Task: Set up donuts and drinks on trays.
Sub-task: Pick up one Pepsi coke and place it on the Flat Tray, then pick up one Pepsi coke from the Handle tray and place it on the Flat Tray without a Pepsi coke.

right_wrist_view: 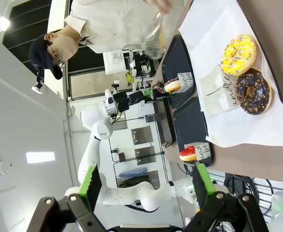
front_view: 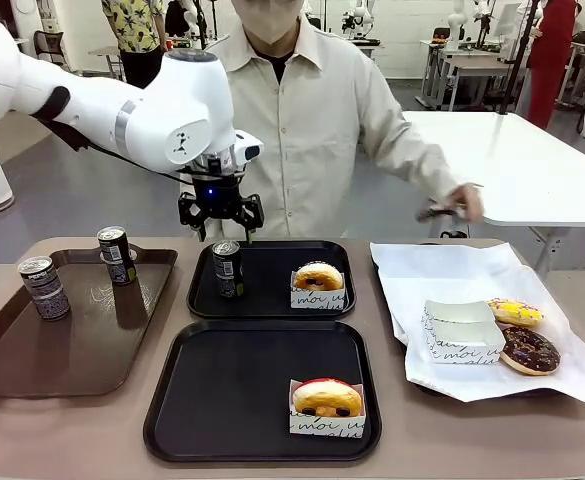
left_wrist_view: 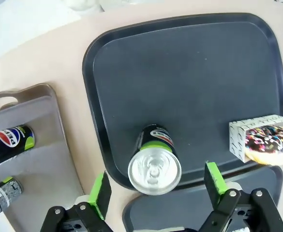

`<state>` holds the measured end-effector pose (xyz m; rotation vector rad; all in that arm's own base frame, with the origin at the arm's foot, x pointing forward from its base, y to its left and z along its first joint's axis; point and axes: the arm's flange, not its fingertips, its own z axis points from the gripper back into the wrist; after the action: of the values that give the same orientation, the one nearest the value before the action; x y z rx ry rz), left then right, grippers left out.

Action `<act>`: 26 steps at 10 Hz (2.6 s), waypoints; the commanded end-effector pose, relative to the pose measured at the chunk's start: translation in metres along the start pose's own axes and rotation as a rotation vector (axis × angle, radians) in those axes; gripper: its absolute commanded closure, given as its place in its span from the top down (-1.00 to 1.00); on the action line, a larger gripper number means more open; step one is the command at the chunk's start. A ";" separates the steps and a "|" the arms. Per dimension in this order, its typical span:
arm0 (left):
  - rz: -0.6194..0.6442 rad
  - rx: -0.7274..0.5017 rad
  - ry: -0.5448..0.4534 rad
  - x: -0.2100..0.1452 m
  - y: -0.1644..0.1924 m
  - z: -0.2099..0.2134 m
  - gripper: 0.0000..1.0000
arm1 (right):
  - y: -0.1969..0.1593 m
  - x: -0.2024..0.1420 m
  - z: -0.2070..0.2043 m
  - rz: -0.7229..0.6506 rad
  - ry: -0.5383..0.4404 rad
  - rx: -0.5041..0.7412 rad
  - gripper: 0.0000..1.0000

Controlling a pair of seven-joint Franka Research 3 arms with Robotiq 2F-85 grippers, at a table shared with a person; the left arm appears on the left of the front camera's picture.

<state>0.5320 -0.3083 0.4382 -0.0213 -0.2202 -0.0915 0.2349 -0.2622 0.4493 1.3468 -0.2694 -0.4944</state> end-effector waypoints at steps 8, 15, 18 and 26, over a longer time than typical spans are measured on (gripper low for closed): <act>-0.003 -0.034 0.041 -0.012 0.000 0.029 1.00 | 0.000 0.000 0.000 -0.002 0.004 0.007 1.00; 0.115 0.023 0.036 -0.053 0.150 0.080 1.00 | 0.000 0.000 0.000 -0.002 0.004 0.007 1.00; 0.167 0.097 0.098 -0.050 0.229 0.089 1.00 | 0.000 0.000 0.000 -0.002 0.004 0.007 1.00; 0.252 0.136 0.111 -0.069 0.273 0.079 1.00 | 0.000 0.000 0.000 -0.002 0.004 0.007 1.00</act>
<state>0.4756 -0.0284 0.4953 0.1081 -0.1155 0.1854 0.2349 -0.2622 0.4491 1.3471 -0.2691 -0.4947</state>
